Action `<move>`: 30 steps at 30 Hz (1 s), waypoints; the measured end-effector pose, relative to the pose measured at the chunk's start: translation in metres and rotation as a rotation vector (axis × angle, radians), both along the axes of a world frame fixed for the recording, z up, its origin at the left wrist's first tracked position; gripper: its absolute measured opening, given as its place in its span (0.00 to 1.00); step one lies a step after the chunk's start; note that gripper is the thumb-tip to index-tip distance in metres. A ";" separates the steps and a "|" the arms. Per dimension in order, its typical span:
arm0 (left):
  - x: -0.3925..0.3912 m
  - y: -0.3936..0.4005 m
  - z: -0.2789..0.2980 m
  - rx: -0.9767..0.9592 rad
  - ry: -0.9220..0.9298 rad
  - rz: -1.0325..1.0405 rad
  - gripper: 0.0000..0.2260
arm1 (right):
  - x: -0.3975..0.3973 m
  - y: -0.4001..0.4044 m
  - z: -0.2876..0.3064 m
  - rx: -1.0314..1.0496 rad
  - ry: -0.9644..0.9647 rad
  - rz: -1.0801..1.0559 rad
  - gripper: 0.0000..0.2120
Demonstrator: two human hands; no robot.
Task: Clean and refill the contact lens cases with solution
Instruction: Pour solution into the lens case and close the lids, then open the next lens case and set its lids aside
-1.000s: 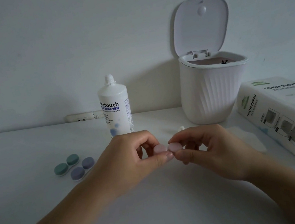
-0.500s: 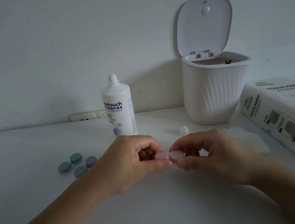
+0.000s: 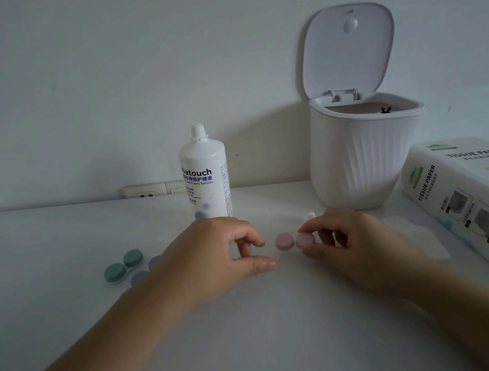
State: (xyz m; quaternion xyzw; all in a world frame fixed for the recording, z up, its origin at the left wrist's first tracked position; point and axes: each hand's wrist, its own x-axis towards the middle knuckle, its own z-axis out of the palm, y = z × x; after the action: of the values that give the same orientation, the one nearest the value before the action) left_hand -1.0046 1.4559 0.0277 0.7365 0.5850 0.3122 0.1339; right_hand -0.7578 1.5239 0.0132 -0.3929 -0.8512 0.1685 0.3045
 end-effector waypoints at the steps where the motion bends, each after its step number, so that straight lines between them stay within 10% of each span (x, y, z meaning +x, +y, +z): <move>1: -0.002 0.001 0.000 -0.019 0.025 0.012 0.13 | 0.001 0.002 -0.002 0.009 -0.012 -0.020 0.04; 15: -0.023 -0.012 0.017 -0.088 0.084 0.143 0.05 | -0.008 0.011 -0.012 0.065 -0.109 -0.178 0.20; 25: -0.062 -0.061 0.023 -0.088 0.339 0.316 0.18 | -0.008 0.007 -0.009 0.068 -0.029 -0.192 0.16; 30: -0.063 -0.065 0.014 -0.071 0.405 0.269 0.08 | -0.008 0.005 -0.008 0.078 -0.026 -0.201 0.14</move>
State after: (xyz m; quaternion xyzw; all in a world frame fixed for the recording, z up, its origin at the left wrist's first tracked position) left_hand -1.0679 1.3911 0.0420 0.6945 0.7032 0.1524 -0.0033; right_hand -0.7655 1.5289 0.0050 -0.4663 -0.8173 0.0988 0.3237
